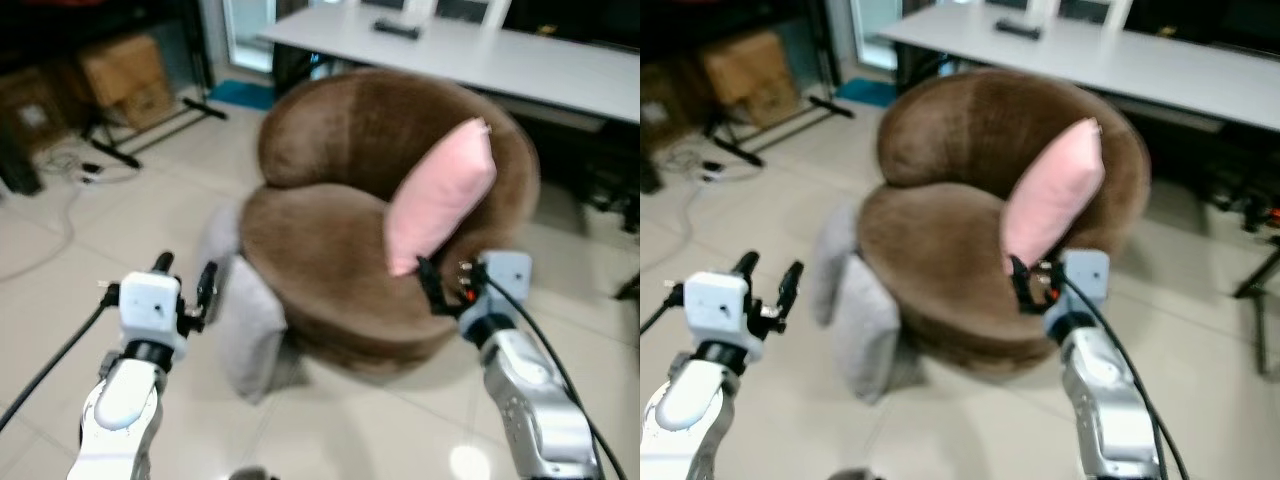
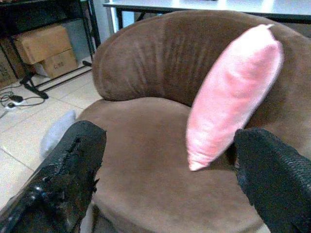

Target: Move the pillow to the sofa from floor

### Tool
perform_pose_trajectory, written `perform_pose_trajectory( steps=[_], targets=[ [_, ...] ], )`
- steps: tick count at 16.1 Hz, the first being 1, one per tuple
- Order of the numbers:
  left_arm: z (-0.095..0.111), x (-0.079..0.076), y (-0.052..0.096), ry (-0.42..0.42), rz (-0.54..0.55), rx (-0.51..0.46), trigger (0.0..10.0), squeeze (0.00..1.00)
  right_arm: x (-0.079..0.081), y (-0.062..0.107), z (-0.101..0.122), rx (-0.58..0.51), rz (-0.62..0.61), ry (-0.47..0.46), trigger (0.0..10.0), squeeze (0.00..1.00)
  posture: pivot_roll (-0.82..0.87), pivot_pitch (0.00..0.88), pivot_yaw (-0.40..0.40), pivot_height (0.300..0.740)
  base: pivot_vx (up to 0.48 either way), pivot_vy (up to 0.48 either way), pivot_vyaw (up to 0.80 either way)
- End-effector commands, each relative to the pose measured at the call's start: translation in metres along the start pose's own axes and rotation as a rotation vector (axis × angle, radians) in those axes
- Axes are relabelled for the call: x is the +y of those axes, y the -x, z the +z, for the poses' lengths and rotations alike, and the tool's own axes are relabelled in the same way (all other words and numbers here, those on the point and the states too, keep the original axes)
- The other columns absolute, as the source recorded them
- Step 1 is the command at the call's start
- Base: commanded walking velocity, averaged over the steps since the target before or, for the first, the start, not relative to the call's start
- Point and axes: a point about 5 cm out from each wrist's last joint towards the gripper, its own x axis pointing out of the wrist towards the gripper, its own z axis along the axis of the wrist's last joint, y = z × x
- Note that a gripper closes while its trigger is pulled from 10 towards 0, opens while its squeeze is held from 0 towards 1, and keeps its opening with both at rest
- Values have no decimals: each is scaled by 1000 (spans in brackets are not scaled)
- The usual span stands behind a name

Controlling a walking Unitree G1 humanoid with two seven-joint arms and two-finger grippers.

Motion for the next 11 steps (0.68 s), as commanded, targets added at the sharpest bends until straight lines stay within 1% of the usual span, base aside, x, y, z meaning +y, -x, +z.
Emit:
perform_pose_trajectory(
  steps=[1, 2, 3, 4, 6, 7, 9, 10, 11],
  targets=[
    [0, 5, 0, -10, 20, 9, 10000, 0, 8, -3, 2, -7, 26, -1, 10000, 0, 103, 0, -50, 740, 0, 0, 800],
    [-1, 5, 0, -22, 20, 18, 10000, 0, 8, -4, 2, -7, 26, -1, 10000, 0, 103, 0, -50, 740, 0, 0, 800],
    [-2, 6, 0, -16, 26, 22, 10000, 0, 7, -4, 3, -8, 25, -3, 10000, 0, 100, 0, -49, 740, 0, 0, 800],
    [-3, 7, 0, 5, 35, 27, 10000, 0, 7, -4, 3, -11, 21, -5, 10000, 0, 100, 0, -49, 740, 0, 0, 400],
    [-1, 8, 0, 10, 35, 22, 10000, 0, 6, -4, 4, -15, 21, -16, 10000, 0, 102, 0, -49, 740, 0, 0, 0],
    [-1, 9, -1, 12, 35, 20, 10000, 0, 7, -4, 3, -16, 30, -11, 10000, 0, 102, 0, -49, 740, 247, 0, 0],
    [-1, 9, 0, 16, 34, 22, 10000, 0, 9, -6, 5, -13, 48, 29, 10000, 0, 103, 0, -51, 740, 289, 0, 0],
    [-1, 8, 0, 18, 32, 22, 10000, 0, 10, -6, 5, -12, 49, 31, 10000, 0, 103, 0, -51, 740, 311, 0, 0],
    [-1, 8, 0, 20, 31, 22, 10000, 0, 10, -6, 5, -10, 49, 32, 10000, 0, 103, 0, -51, 740, 319, 0, 613]
  ],
)
